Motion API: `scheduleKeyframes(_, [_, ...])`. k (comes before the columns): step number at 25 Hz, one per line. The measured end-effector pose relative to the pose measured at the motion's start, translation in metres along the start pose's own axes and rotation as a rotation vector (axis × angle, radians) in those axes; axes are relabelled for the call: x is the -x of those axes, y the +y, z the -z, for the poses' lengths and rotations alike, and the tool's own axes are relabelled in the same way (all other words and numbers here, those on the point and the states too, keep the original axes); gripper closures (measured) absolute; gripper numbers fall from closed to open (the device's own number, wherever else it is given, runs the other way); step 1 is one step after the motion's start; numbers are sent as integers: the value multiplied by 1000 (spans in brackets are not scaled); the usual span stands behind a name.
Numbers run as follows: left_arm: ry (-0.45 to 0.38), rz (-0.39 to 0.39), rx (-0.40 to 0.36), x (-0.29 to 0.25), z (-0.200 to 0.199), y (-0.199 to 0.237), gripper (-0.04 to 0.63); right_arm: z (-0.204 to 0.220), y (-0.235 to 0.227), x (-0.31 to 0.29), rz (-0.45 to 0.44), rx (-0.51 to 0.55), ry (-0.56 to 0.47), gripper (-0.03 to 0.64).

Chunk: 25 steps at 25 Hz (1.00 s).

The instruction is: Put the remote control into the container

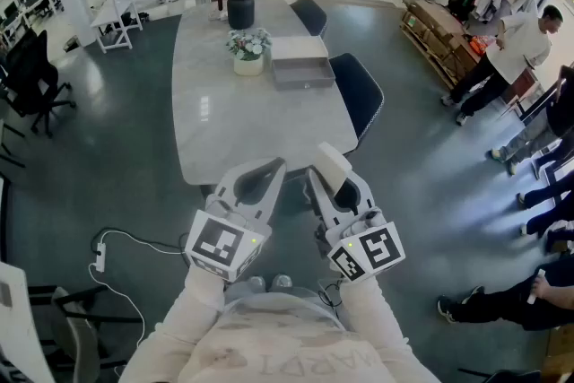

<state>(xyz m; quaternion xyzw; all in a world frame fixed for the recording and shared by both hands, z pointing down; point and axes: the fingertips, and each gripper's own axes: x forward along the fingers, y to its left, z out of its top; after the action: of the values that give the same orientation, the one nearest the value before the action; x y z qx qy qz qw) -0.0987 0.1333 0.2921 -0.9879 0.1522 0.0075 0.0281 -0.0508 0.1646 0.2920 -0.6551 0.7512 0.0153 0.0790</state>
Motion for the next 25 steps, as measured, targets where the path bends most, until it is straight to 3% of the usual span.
scheduleKeyframes(25, [-12,9,7,0,-1,8,581,0,4,-6,4,-15,-7,525])
